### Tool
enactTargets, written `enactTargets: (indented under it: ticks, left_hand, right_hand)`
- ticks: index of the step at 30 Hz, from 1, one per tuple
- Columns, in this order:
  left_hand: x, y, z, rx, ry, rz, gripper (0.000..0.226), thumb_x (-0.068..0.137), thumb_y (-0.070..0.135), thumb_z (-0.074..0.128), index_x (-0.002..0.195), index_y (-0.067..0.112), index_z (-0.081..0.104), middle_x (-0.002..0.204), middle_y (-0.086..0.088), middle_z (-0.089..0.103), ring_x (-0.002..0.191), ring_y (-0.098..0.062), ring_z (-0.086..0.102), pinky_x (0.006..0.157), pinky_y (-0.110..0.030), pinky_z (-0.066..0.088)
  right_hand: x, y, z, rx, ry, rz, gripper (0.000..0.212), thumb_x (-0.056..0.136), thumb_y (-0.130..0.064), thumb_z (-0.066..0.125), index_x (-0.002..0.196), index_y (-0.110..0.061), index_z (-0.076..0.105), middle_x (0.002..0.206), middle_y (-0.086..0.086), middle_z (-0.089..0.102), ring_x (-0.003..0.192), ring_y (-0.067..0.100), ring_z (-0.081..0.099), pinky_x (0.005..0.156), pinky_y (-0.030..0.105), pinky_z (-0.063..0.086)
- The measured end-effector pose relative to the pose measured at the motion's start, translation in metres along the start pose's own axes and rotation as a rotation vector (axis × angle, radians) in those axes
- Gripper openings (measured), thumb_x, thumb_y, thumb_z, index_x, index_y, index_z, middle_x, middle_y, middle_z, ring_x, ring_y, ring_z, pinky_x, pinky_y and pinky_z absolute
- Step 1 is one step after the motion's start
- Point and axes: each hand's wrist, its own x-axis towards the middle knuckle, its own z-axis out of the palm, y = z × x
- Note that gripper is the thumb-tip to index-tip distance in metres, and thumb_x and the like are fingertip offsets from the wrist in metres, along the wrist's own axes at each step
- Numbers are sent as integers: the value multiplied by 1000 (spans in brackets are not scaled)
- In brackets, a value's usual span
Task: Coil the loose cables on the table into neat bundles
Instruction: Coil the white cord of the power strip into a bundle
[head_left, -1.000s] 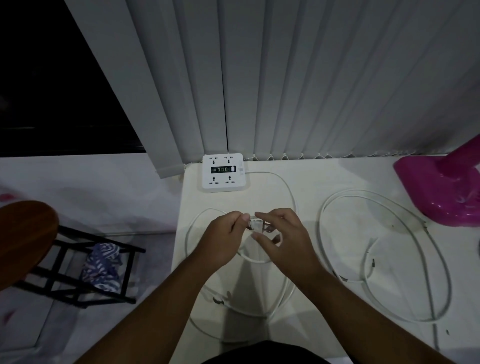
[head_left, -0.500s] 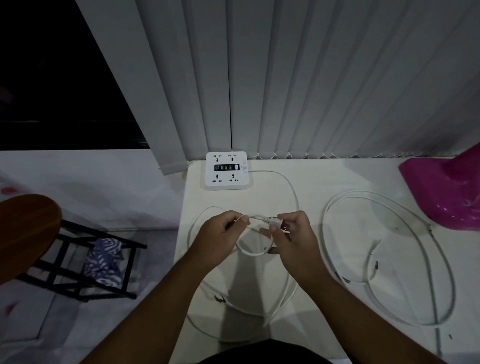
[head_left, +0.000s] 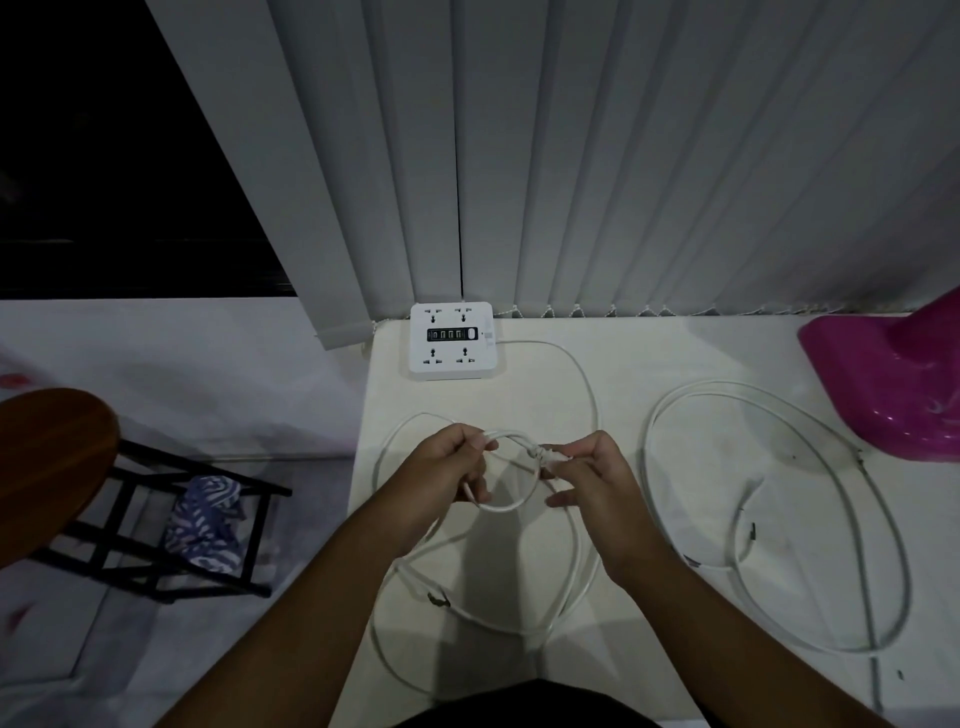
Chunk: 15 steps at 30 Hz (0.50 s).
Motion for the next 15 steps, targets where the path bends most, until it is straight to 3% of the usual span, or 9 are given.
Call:
enactTargets:
  ticks: [2, 5, 7, 9, 12, 15]
  left_hand:
    - [1, 5, 3, 25, 15, 10, 25, 105, 20, 43, 95, 12, 64, 60, 7, 45, 52, -12, 46, 62, -29, 47]
    - [-1, 16, 7, 26, -27, 10, 25, 94, 33, 48, 86, 16, 64, 59, 8, 40, 51, -12, 38, 58, -27, 40]
    - [-1, 20, 11, 33, -54, 8, 24, 90, 36, 49, 81, 19, 63, 59, 8, 39, 51, -11, 38, 58, -28, 39]
    - [-1, 22, 12, 6, -49, 11, 23, 90, 34, 48, 75, 23, 63, 60, 7, 39, 54, -12, 38, 60, -30, 36]
    - [0, 22, 8, 40, -6, 20, 24, 91, 30, 46, 80, 20, 66, 63, 4, 44, 59, -13, 40, 65, -35, 32]
    - [-1, 19, 5, 145, 25, -7, 29, 91, 33, 45, 90, 21, 71, 66, 6, 52, 59, -9, 45, 63, -32, 32]
  right_hand:
    - [0, -6, 0, -59, -31, -9, 8, 82, -24, 63, 89, -23, 58, 97, -4, 77, 89, 14, 70, 70, 32, 52]
    - [3, -21, 6, -78, -120, -22, 24, 80, -23, 57, 102, -32, 62, 97, -12, 72, 83, 3, 65, 64, 19, 51]
    - [6, -33, 11, -171, -161, -17, 19, 88, -30, 60, 104, -38, 66, 98, -10, 71, 79, 3, 64, 57, 11, 47]
    - [10, -38, 14, -337, -184, -67, 13, 99, -33, 57, 99, -34, 70, 83, -13, 70, 66, -1, 58, 54, 7, 41]
    - [12, -38, 14, -495, -189, -120, 21, 104, -30, 52, 98, -28, 72, 70, -11, 63, 59, -4, 54, 56, 8, 38]
    - [11, -37, 12, -443, -223, -59, 21, 105, -25, 52, 100, -26, 72, 72, -11, 65, 52, -1, 49, 52, 16, 41]
